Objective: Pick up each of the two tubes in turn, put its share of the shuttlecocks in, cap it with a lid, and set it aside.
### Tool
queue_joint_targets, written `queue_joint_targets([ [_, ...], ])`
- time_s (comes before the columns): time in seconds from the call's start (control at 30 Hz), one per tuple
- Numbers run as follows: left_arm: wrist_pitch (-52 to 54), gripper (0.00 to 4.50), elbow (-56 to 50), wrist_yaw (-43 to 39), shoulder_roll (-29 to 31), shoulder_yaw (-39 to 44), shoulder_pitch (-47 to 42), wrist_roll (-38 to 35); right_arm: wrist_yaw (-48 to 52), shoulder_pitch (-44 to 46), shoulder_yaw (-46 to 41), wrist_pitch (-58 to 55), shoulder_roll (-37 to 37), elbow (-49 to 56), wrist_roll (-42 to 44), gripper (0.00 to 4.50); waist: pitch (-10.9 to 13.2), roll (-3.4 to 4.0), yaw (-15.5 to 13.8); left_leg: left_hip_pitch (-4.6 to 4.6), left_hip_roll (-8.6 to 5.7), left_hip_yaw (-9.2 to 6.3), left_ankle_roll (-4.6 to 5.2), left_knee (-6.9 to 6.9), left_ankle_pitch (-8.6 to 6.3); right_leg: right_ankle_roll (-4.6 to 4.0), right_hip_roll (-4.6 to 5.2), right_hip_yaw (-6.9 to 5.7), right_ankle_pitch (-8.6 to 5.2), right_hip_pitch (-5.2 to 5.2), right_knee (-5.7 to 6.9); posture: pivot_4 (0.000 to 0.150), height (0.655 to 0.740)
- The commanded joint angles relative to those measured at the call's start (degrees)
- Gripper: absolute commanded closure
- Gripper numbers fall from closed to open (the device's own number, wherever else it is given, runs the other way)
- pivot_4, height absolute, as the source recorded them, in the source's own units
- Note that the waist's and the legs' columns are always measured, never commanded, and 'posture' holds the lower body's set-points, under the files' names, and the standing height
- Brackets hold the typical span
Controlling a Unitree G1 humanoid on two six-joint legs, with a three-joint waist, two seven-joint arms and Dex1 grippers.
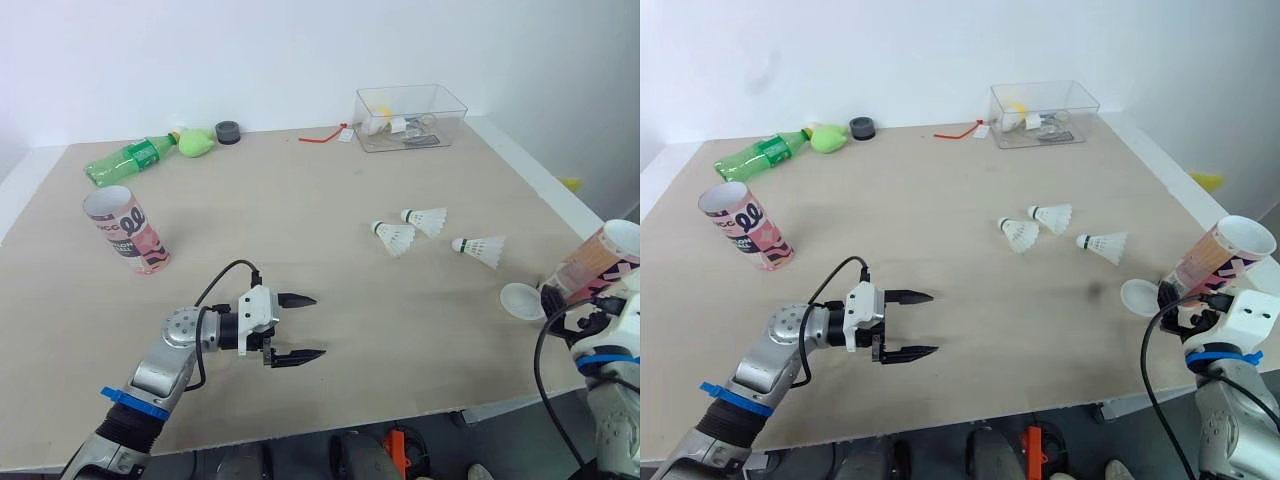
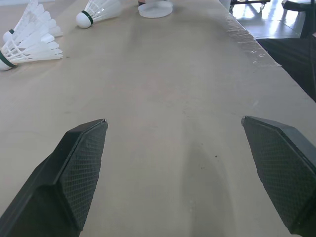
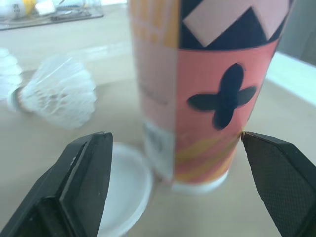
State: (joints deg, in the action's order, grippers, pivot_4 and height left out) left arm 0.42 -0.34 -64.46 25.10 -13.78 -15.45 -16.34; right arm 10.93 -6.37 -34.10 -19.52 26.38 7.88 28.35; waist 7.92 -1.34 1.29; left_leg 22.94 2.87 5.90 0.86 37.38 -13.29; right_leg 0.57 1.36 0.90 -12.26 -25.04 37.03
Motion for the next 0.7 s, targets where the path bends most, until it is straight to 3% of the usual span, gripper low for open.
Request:
queue_joint_targets([
  [0.03, -0.5, 0.0, 0.1, -0.4, -0.4, 0.0, -1.1, -0.3, -2.0, -2.8, -1.3, -2.7, -1.7, 7.7, 1.6, 0.04, 0.0, 0.0, 0.0, 0.0, 0.0, 0.0, 0.0, 0.0, 0.0, 0.0, 0.0, 0.0, 0.0, 0.0, 0.0, 0.15, 0.74],
  [0.2, -1.1, 0.0, 1.2, -0.7, -0.7, -0.1, -1.5, -0.1, -3.5, -7.0, 0.3, -4.9, -4.2, 13.4, 0.5, 0.04, 0.0, 0.0, 0.0, 0.01, 0.01, -0.01, 0.0, 0.01, 0.0, -0.11, -0.01, -0.01, -0.07, -0.03, 0.0, 0.15, 0.74],
  [0.37, -1.7, 0.0, 2.0, -0.7, -1.2, 0.3, -1.7, 0.2, 3.2, -7.7, 7.1, -3.7, -4.3, 20.7, 2.6, 0.04, 0.0, -0.01, 0.1, 0.01, 0.02, -0.02, 0.0, 0.01, 0.0, -0.13, -0.07, 0.03, -0.07, -0.06, 0.0, 0.15, 0.74],
  [0.5, -1.8, 0.0, 3.0, 1.5, -1.7, 2.3, -1.4, 0.0, 19.7, -4.5, 17.2, 1.6, 1.2, 20.5, 1.7, 0.04, 0.0, -0.05, 0.1, -0.01, -0.04, -0.13, 0.01, 0.03, 0.0, -0.17, -0.1, 0.01, -0.09, -0.04, 0.01, 0.15, 0.74],
  [0.7, -1.7, 0.0, 2.4, 7.1, -2.0, 5.7, 0.9, 0.0, 42.2, 8.8, 28.1, 9.8, 6.3, 7.2, 1.2, 0.04, 0.3, -0.59, 0.0, 0.02, -0.12, -0.18, 0.01, 0.07, 0.0, 0.03, -0.09, -0.13, 0.03, -0.02, 0.0, 0.15, 0.74],
])
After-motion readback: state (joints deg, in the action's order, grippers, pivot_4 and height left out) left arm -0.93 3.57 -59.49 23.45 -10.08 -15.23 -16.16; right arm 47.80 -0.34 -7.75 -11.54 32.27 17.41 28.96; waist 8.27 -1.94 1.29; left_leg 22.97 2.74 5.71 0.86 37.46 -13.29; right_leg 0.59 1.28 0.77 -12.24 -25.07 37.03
